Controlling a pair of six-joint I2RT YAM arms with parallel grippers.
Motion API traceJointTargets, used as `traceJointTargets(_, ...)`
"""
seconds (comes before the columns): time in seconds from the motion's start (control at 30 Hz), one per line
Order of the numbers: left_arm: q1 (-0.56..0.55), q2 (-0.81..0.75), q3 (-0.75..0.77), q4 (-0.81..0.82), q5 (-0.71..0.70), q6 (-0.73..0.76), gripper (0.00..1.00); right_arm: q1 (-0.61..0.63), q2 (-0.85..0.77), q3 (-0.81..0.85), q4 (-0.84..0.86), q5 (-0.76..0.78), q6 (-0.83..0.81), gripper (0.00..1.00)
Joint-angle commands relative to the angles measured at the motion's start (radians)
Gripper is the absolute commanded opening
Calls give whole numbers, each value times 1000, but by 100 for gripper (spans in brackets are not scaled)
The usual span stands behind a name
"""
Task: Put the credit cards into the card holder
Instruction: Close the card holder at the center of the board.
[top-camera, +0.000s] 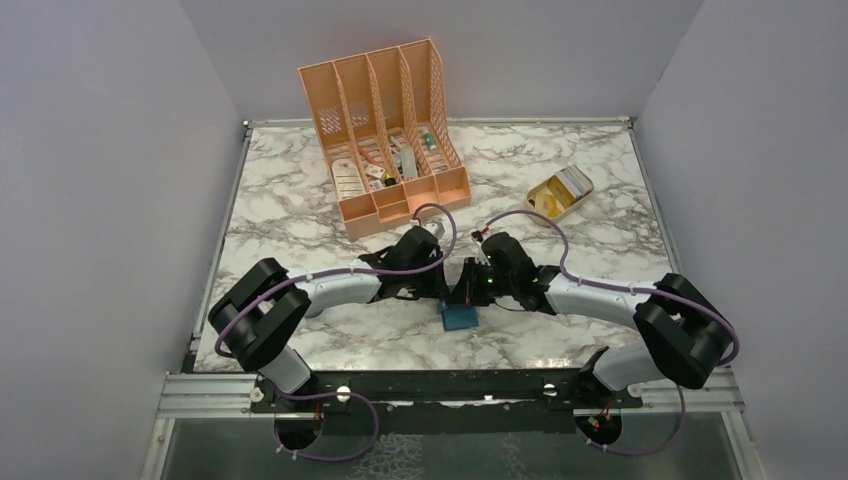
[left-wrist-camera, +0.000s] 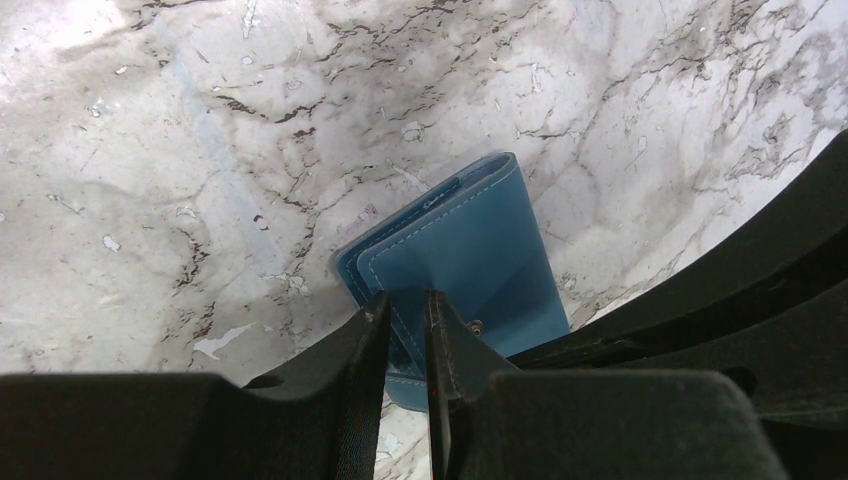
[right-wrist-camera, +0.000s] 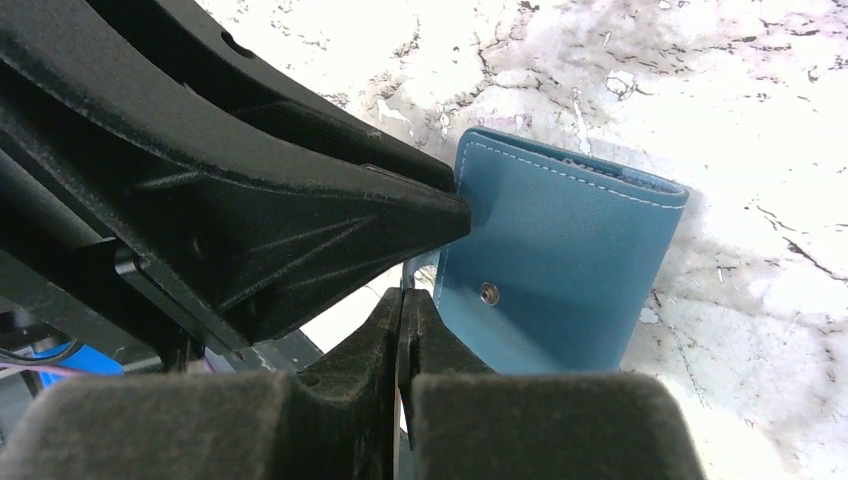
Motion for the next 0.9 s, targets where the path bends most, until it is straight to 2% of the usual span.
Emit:
traceJointTargets(0.0,1,-12,-15,-10,-33,16,21,8,-17,27,9,25,-11,1)
traceJointTargets(0.4,1,-12,-20,-22,-50,28,21,7,-59,9,-64,162,-48,1)
traceJointTargets(0.87,1,-17,-21,-31,-56,31,22,6,-43,-10,-83,203,-58,1)
